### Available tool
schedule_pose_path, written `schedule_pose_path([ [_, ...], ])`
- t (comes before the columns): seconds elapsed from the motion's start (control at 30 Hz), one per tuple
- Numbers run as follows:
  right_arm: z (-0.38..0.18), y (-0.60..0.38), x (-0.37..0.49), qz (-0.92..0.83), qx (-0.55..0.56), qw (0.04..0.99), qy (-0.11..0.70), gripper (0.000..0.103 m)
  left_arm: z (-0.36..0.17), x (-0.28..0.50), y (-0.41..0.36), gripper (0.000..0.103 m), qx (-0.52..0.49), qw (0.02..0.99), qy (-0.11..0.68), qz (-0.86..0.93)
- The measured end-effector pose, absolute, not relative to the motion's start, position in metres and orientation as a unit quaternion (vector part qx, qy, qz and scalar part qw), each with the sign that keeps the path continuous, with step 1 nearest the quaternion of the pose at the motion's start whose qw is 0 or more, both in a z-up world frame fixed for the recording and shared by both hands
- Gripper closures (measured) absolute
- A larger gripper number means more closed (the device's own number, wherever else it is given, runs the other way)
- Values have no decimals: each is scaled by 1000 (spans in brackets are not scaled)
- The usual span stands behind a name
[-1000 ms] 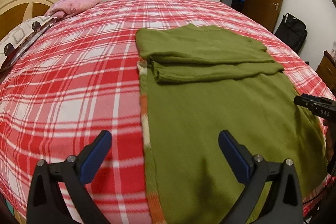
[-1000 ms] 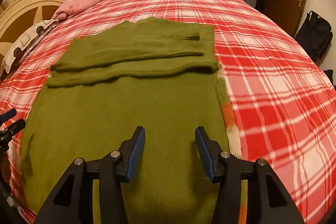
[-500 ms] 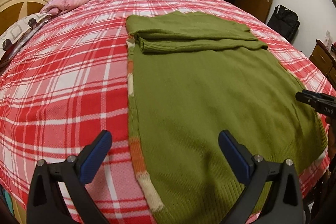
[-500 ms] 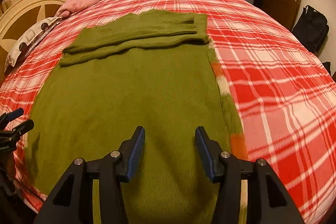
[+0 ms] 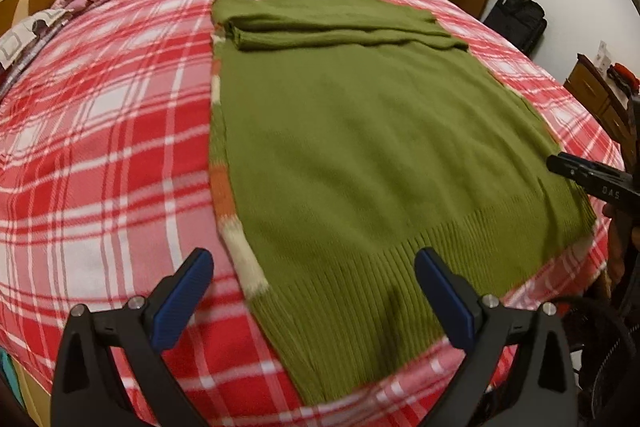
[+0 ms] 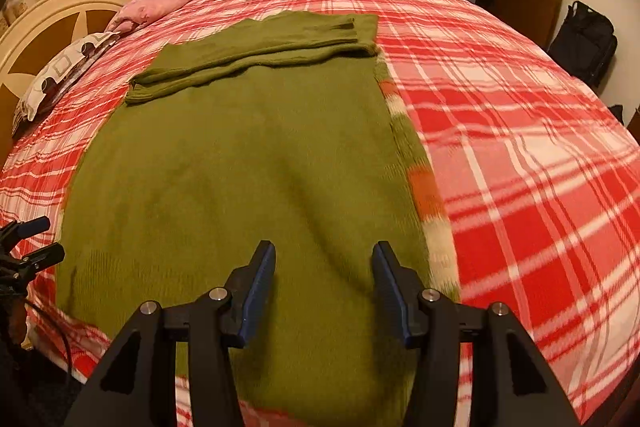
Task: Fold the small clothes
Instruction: 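Move both grippers back to the ribbed hem of the green sweater, then close both grippers on the ribbed sweater hem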
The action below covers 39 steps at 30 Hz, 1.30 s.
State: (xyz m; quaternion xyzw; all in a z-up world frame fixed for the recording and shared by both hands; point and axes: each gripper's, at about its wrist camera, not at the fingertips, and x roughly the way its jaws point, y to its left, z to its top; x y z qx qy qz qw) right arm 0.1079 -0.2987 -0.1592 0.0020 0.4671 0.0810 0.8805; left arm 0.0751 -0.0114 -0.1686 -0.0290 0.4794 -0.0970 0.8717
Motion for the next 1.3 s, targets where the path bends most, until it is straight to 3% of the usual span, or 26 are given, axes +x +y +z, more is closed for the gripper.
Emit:
schedule_pose_path([
  [0.47, -158, -326, 72, 72, 31, 886, 457, 51, -189, 51, 11, 7, -99, 840, 527, -84],
  [0.77, -154, -357, 58, 45, 50, 889, 452, 51, -190, 46, -10, 27, -82, 832, 535, -119],
  [1.0, -154, -363, 50, 72, 72, 885, 454, 51, -190, 47, -16, 50, -75, 830, 538, -128],
  [1.23, -162, -359, 47, 92, 87, 876, 465, 52, -198, 51, -18, 42, -78, 823, 548, -128],
  [1.3, -162, -357, 45, 92, 84, 876, 467, 58, -198, 52, -19, 41, -79, 823, 548, -130],
])
